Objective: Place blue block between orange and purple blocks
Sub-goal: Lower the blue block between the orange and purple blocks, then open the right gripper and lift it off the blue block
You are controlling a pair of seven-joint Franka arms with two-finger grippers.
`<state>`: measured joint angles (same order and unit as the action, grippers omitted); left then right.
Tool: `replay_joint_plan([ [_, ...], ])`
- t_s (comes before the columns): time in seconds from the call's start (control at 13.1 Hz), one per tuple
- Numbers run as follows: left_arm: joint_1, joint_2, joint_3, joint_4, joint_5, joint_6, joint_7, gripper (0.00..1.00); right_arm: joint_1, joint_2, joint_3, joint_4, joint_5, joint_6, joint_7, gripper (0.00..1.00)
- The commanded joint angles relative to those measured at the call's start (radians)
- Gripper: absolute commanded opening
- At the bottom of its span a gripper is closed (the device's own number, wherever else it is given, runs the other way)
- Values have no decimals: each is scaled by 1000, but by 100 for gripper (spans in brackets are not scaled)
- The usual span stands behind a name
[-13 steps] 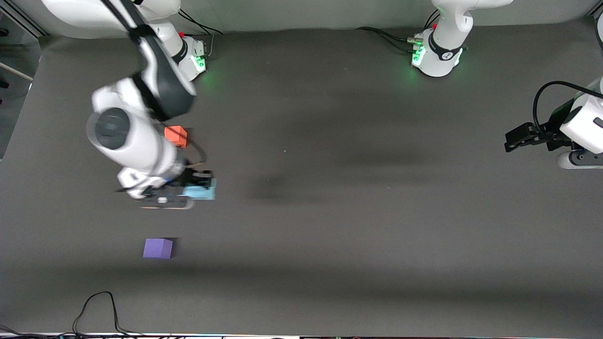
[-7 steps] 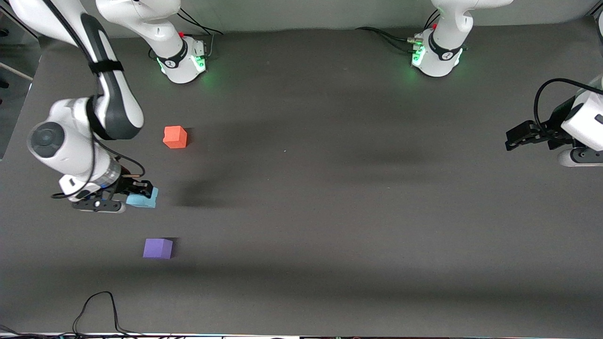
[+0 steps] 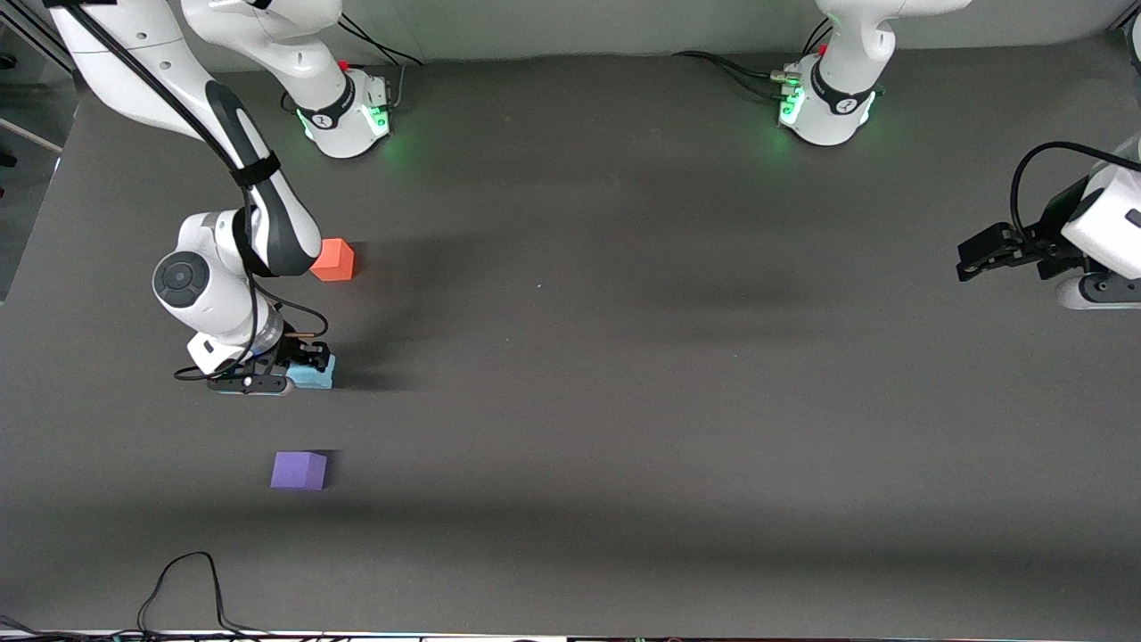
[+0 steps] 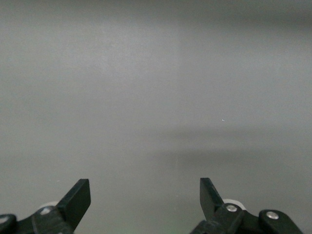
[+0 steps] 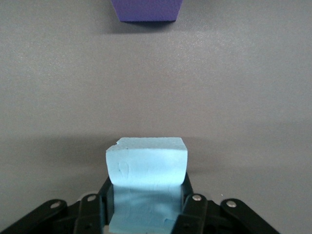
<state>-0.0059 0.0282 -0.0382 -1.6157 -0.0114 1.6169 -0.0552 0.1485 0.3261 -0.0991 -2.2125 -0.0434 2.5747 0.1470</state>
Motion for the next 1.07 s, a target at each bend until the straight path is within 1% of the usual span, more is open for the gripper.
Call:
replay_joint_plan([
  [0.0, -6, -19, 1, -18, 14, -23, 12, 100, 3, 2, -5, -1, 24, 13, -18, 30],
  [0.23, -6, -19, 1, -15, 13, -22, 14, 100, 5, 27, -7, -3, 24, 31, -17, 34],
  [0.46, -5, -18, 1, -15, 13, -23, 14, 100, 6, 45, -5, -9, 25, 62, -12, 34],
  [0.53, -3, -17, 1, -15, 13, -22, 14, 100, 6, 45, -5, -9, 25, 64, -12, 54],
  [0.61, -2, -17, 1, -15, 13, -23, 14, 100, 6, 38, -7, -9, 25, 62, -6, 99],
  [0.76, 1, -14, 1, -15, 10, -20, 14, 100, 6, -14, -7, -9, 24, 50, -18, 100],
  [0.99, 1, -14, 1, -15, 8, -17, 14, 100, 6, -171, -5, -4, 24, -45, -17, 100],
])
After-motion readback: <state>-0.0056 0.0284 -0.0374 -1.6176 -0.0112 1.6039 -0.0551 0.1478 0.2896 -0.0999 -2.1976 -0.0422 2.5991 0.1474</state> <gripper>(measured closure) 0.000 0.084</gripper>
